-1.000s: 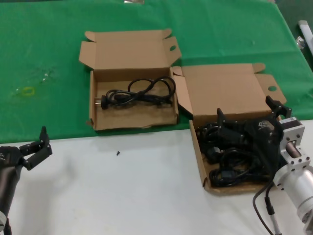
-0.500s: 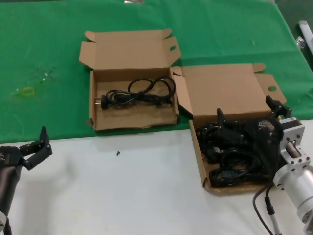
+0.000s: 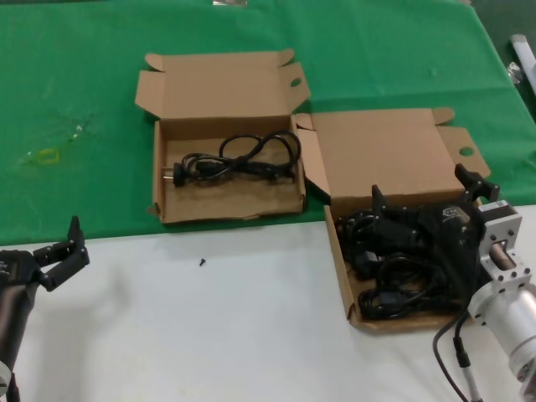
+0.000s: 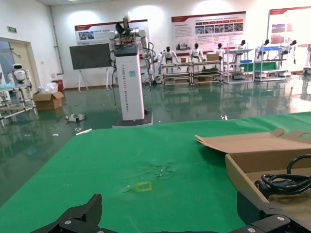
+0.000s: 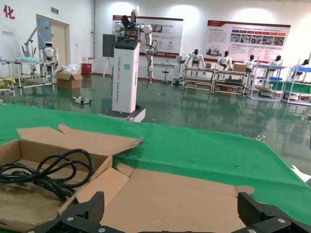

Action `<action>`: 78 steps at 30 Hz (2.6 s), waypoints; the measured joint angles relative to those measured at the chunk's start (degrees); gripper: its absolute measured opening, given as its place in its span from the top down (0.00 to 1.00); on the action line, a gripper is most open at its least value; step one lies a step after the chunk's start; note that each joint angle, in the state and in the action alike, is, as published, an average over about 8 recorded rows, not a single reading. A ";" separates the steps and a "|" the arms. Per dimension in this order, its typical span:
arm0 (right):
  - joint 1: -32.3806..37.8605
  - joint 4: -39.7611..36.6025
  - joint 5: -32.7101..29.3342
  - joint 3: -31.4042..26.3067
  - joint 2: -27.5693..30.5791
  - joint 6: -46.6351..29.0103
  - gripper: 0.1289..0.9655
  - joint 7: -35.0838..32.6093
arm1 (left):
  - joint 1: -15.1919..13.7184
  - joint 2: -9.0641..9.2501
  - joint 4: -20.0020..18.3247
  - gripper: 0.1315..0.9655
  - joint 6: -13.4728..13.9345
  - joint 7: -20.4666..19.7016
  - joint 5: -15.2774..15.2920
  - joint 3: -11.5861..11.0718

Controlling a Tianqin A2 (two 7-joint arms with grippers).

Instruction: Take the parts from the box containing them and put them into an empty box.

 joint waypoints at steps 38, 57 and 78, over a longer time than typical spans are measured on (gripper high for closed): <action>0.00 0.00 0.00 0.00 0.00 0.00 0.00 0.00 | 0.00 0.00 0.00 0.00 0.00 0.00 0.00 0.00; 0.00 0.00 0.00 0.00 0.00 0.00 0.00 0.00 | 0.00 0.00 0.00 0.00 0.00 0.00 0.00 0.00; 0.00 0.00 0.00 0.00 0.00 0.00 0.00 0.00 | 0.00 0.00 0.00 0.00 0.00 0.00 0.00 0.00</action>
